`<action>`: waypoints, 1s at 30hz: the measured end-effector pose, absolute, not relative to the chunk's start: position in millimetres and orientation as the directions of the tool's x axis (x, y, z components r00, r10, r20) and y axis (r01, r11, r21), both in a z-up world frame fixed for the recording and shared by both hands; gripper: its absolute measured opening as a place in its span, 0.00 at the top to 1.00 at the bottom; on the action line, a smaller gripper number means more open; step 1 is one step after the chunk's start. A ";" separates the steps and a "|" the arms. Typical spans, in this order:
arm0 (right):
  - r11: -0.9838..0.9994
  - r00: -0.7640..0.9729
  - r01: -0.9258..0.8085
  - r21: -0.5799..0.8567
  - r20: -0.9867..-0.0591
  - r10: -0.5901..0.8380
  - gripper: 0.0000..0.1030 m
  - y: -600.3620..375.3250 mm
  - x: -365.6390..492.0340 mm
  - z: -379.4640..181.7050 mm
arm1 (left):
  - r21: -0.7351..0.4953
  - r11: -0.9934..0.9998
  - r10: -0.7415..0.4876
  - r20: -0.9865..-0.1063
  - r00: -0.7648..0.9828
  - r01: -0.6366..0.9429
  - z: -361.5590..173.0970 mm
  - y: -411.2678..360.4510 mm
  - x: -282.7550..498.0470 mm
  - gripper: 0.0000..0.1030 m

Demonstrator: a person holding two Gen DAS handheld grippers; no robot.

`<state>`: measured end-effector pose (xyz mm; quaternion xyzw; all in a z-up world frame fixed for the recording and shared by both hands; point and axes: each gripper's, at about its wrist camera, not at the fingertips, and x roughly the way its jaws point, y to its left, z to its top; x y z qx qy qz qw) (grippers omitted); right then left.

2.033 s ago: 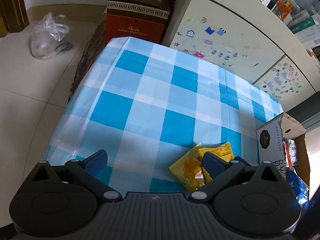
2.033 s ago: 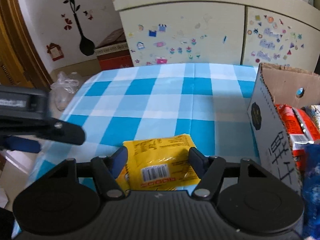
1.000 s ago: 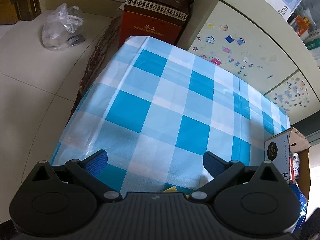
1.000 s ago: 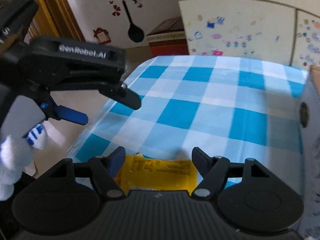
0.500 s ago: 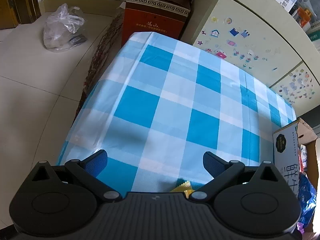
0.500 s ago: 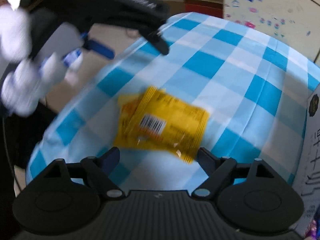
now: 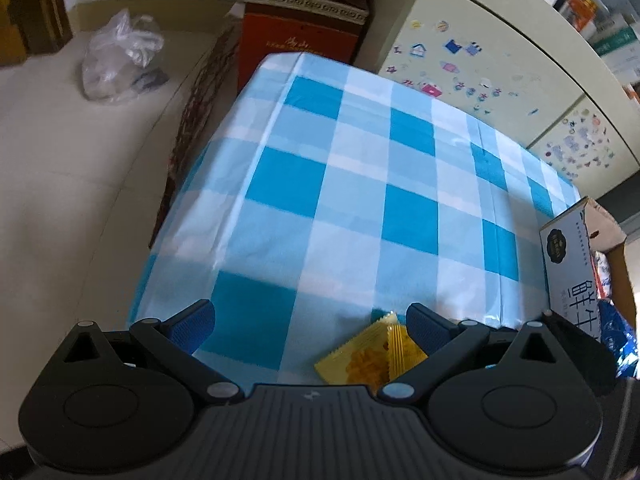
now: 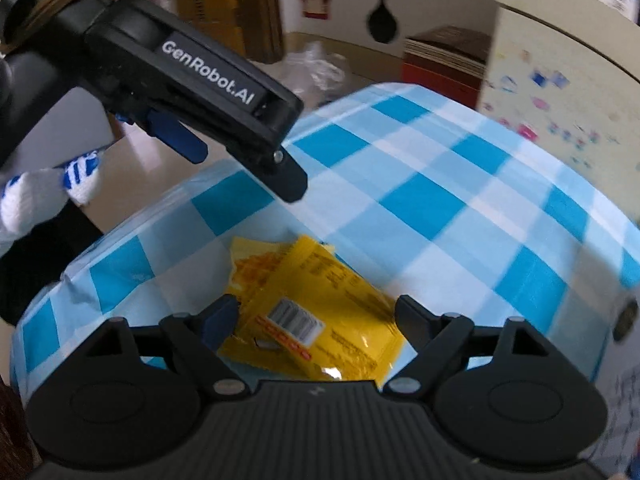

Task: Organize snacks

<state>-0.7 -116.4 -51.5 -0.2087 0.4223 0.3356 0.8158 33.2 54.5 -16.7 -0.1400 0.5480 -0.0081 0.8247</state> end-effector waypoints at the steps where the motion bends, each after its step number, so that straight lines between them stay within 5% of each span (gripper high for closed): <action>1: 0.685 0.419 -0.726 -0.059 -0.828 0.373 0.12 -115.6 1.1 -53.6 | -0.247 0.958 -0.172 -0.902 0.395 -0.147 -18.1 55.4 32.2 0.00; 5: 0.710 0.389 -0.704 0.001 -0.836 0.386 0.13 -121.6 8.9 -56.8 | -0.236 0.962 -0.164 -0.904 0.394 -0.140 -21.8 52.6 30.9 0.00; 14: 0.824 0.432 -0.566 -0.008 -0.855 0.288 0.32 -148.6 0.5 -47.7 | -0.272 0.955 -0.199 -0.883 0.425 -0.117 -20.2 46.5 28.3 0.00; 23: 0.945 0.503 -0.305 -0.119 -0.862 0.054 0.33 -170.7 -31.7 -47.1 | -0.267 0.962 -0.227 -0.892 0.392 -0.050 -33.2 24.6 16.2 0.00; 30: 0.980 0.525 -0.184 -0.075 -0.850 0.033 0.32 -188.0 -48.2 -42.0 | -0.256 0.965 -0.215 -0.897 0.388 -0.059 -45.1 8.9 15.8 0.00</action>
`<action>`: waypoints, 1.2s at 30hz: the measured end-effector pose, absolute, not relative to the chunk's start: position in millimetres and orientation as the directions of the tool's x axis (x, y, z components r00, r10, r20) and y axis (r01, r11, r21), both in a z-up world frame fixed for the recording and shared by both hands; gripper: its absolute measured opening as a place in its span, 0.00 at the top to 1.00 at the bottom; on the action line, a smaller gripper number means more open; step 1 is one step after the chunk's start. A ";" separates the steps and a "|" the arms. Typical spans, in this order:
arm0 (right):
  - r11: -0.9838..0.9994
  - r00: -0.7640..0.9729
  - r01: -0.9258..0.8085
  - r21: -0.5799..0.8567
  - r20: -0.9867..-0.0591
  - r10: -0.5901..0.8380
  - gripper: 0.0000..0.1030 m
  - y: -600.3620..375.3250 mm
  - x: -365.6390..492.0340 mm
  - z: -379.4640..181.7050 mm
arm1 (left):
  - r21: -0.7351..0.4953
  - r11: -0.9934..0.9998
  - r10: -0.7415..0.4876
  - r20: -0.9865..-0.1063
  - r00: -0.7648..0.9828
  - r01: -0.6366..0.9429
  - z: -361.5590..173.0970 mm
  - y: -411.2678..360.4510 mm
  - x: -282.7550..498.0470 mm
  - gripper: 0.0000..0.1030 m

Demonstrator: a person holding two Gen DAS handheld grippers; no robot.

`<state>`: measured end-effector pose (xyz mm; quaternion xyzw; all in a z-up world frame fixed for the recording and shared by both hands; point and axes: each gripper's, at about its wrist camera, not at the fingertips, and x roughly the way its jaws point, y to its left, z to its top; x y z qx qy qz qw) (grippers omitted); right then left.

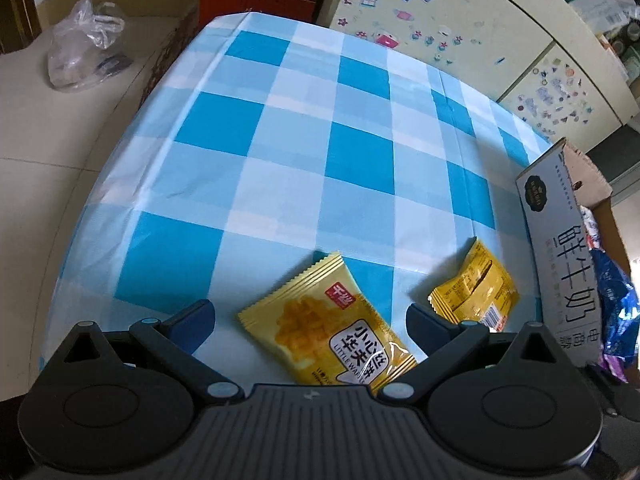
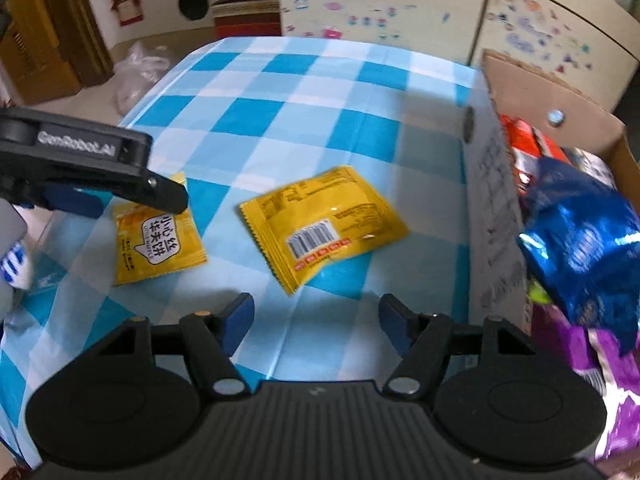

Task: Organize snacks

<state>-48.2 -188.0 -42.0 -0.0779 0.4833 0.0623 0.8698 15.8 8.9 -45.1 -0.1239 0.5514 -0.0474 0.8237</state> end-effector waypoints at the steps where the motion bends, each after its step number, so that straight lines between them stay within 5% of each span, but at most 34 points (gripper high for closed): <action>1: 0.983 0.529 -0.173 -0.055 -0.847 0.046 0.32 -190.3 -48.1 -40.5 | -0.250 0.966 -0.208 -0.896 0.393 -0.058 -45.7 7.0 16.1 0.00; 9: 0.994 0.541 -0.083 0.065 -0.835 0.100 0.31 -200.1 -39.2 -37.2 | -0.063 0.998 -0.069 -0.908 0.413 0.029 -50.8 -4.5 9.6 0.00; 21: 0.955 0.557 0.149 0.255 -0.820 0.132 0.28 -213.7 -17.5 -38.0 | -0.098 0.994 -0.074 -0.913 0.400 -0.039 -45.9 23.8 -6.8 0.00; 24: 0.950 0.563 0.185 0.250 -0.819 0.106 0.20 -209.3 -10.7 -41.5 | -0.071 0.997 -0.054 -0.914 0.403 -0.026 -49.1 14.7 -10.1 0.00; 36: 0.997 0.588 0.083 -0.008 -0.807 -0.056 0.21 -161.0 2.9 -52.5 | -0.045 0.998 -0.020 -0.916 0.402 -0.052 -52.1 3.0 -20.9 0.00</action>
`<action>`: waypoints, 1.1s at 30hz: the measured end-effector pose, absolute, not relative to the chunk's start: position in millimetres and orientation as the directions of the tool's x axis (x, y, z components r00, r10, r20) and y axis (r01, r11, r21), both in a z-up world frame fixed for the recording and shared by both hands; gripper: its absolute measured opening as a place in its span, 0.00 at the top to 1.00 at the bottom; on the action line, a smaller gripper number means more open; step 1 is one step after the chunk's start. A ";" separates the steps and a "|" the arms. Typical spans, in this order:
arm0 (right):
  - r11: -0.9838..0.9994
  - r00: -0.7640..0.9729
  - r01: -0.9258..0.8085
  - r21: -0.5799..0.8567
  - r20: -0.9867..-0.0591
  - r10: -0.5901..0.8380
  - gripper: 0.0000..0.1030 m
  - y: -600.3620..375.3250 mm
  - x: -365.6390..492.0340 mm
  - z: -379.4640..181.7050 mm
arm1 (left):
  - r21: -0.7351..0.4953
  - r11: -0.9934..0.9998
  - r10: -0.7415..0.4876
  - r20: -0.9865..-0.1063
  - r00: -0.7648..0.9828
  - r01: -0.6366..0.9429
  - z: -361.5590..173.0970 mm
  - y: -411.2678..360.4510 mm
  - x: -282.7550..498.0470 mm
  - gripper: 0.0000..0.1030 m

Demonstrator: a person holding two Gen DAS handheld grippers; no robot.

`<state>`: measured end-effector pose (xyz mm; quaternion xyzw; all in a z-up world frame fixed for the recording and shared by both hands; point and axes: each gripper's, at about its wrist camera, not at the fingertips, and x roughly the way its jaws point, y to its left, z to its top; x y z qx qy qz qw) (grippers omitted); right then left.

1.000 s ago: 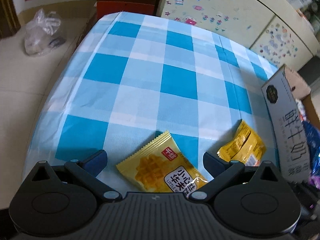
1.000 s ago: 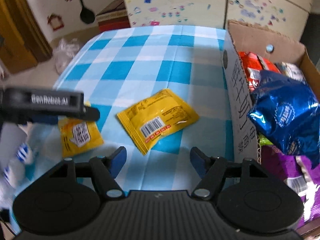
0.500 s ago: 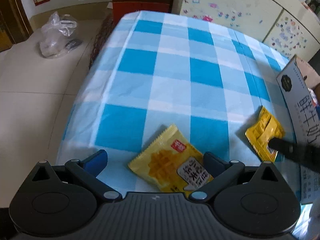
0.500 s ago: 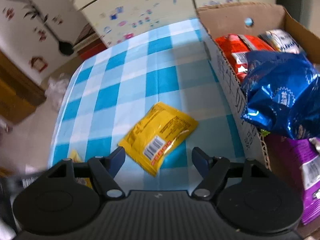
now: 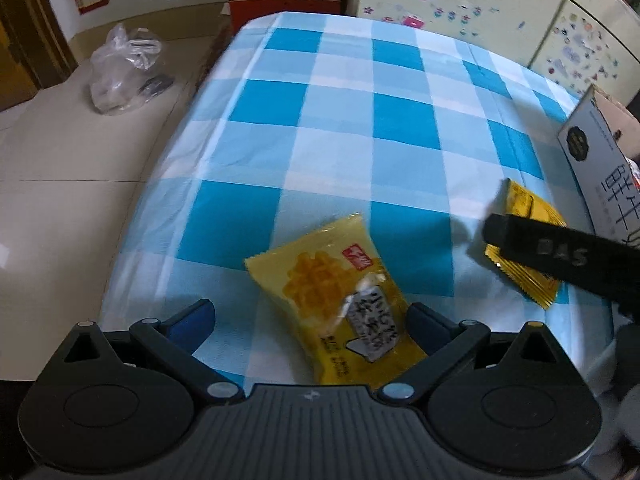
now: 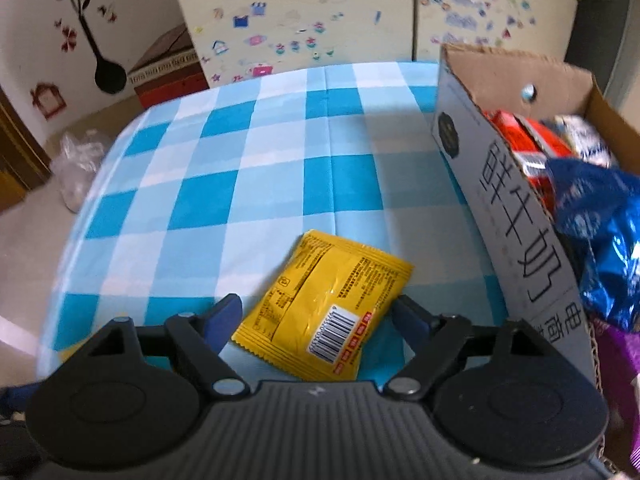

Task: Organize snacks

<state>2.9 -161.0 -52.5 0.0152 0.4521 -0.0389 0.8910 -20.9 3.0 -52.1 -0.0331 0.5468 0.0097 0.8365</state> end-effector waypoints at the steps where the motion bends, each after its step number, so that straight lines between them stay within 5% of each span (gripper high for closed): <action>1: 0.997 0.596 0.072 -0.022 -0.801 -0.060 0.22 -159.9 2.4 -53.1 | -0.038 0.998 -0.016 -0.915 0.403 -0.047 -52.7 0.7 -21.2 0.00; 11: 0.998 0.639 -0.024 0.050 -0.767 0.054 0.39 -171.1 1.9 -49.5 | -0.032 0.999 -0.029 -0.917 0.397 -0.002 -53.5 -3.0 -20.5 0.00; 20: 0.995 0.638 -0.065 0.071 -0.764 0.096 0.40 -169.4 0.5 -48.8 | -0.053 0.999 -0.052 -0.916 0.398 0.010 -52.0 2.3 -24.8 0.01; 23: 0.995 0.635 -0.062 0.077 -0.766 0.099 0.40 -169.7 0.8 -48.4 | -0.061 0.998 -0.058 -0.902 0.429 0.007 -47.1 3.8 -25.3 0.13; 25: 0.995 0.632 -0.062 0.082 -0.768 0.103 0.40 -170.0 1.3 -48.2 | -0.062 0.998 -0.059 -0.891 0.449 0.009 -44.1 4.0 -24.9 0.30; 33: 0.991 0.635 -0.076 0.108 -0.761 0.132 0.40 -170.4 -3.1 -42.7 | -0.123 0.992 -0.102 -0.862 0.496 -0.010 -34.5 12.4 -21.9 0.37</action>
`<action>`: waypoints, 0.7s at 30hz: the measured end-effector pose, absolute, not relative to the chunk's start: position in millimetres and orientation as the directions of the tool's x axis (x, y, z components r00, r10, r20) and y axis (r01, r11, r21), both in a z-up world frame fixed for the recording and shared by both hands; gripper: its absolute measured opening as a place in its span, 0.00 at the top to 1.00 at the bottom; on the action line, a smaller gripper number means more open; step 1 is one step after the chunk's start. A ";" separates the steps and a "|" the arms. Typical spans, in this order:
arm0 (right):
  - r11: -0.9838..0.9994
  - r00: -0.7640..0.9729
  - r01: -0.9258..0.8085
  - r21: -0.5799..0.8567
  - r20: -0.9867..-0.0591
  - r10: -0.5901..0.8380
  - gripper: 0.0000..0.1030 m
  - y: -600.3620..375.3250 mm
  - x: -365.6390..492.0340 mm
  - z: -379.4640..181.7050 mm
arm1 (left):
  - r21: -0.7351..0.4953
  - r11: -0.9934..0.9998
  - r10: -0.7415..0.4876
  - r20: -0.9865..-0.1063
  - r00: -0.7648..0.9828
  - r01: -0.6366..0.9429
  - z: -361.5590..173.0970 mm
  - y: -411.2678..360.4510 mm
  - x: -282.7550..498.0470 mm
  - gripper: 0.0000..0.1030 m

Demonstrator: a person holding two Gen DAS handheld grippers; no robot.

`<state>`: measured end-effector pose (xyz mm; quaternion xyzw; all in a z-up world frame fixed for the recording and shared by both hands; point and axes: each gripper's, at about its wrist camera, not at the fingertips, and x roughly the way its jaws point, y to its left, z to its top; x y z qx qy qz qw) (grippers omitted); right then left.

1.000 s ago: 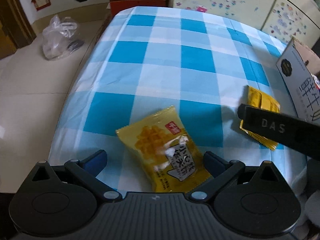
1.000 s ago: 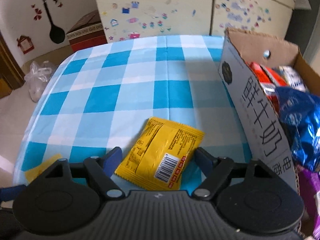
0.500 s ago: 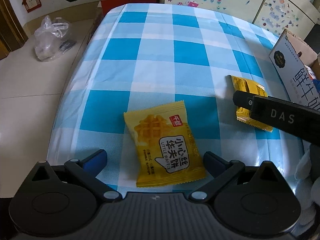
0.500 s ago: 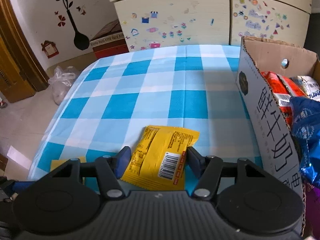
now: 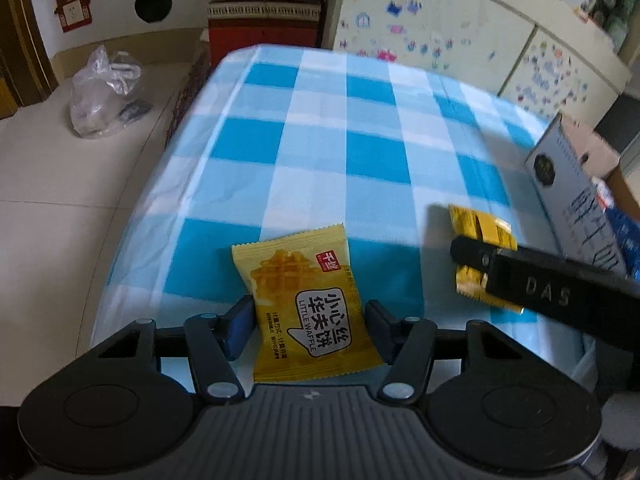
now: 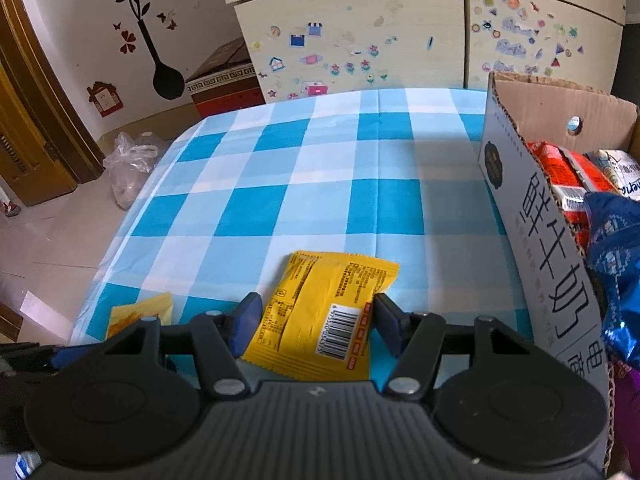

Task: Organize snacks
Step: 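Carry both yellow bags over the cardboard box with both grippers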

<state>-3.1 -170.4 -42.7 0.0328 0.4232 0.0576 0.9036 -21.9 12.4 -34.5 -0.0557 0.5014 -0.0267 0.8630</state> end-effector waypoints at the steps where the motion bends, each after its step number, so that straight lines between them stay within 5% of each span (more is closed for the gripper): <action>1: 0.990 0.638 -0.076 0.117 -0.758 0.138 0.40 -171.1 -4.0 -41.4 | -0.119 0.993 -0.098 -0.856 0.507 -0.009 -32.6 12.7 -22.4 0.37; 21: 0.977 0.714 -0.101 0.187 -0.670 0.202 0.40 -188.4 -39.2 8.6 | -0.156 0.986 -0.081 -0.771 0.631 -0.064 4.1 8.7 -50.9 0.37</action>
